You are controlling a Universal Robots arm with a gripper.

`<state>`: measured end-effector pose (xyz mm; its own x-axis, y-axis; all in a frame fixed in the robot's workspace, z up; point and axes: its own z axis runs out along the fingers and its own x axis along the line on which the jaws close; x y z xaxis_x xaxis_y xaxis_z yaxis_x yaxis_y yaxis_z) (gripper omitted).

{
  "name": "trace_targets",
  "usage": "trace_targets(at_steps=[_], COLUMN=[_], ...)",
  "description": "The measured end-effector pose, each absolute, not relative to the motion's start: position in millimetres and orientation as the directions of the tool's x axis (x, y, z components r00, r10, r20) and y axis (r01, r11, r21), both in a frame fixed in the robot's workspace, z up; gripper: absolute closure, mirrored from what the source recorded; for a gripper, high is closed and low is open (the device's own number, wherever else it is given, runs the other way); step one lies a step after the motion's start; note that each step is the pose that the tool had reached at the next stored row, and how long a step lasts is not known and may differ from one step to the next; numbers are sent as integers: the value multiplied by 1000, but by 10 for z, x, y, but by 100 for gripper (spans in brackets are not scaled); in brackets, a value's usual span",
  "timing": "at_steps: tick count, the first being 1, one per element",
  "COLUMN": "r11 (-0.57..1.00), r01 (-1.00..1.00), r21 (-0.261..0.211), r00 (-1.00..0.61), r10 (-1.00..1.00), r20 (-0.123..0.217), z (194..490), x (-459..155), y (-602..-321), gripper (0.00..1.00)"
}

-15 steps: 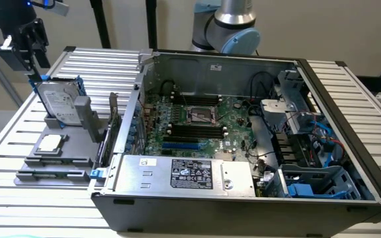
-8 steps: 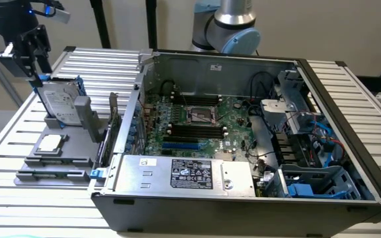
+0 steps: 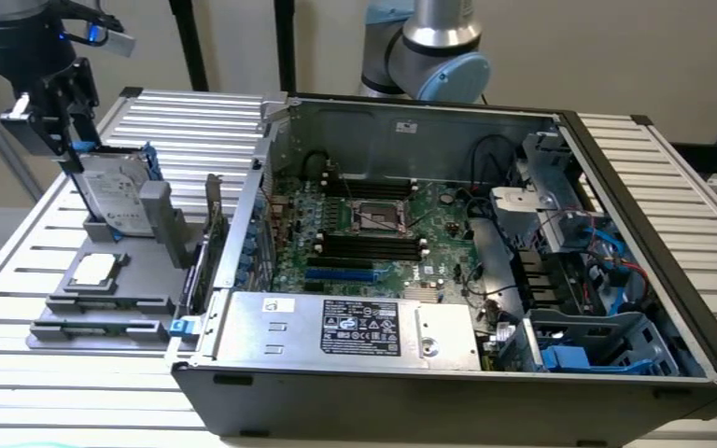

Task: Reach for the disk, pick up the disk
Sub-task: 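Pick up the disk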

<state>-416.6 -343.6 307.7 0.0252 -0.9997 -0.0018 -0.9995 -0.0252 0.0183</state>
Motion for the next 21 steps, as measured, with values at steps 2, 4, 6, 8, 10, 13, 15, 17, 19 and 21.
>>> trace_targets(at_steps=[2,4,6,8,10,13,15,17,19,21], r11=[-24,-22,-21,-20,-20,-19,-18,-18,-18,-17], r01=[-1000,-1000,-1000,-1000,-1000,-1000,-1000,-1000,-1000,-1000], r21=[18,18,17,17,17,17,17,17,17,17], r00=[24,22,21,20,19,18,18,18,17,17], r10=[-1000,-1000,-1000,-1000,-1000,-1000,-1000,-1000,-1000,-1000], r20=[-2,-3,-3,-4,-6,-9,-11,-13,-15,-16], z=[3051,3026,3003,2981,2962,2939,2931,2922,2915,2912], x=[-4171,-4177,-4183,-4185,-4185,-4185,-4186,-4186,-4186,-4186], y=[-3436,-3436,-3436,-3435,-3435,-3435,-3435,-3436,-3437,-3438], gripper=[40,40,40,40,40,40,40,40,40,42])
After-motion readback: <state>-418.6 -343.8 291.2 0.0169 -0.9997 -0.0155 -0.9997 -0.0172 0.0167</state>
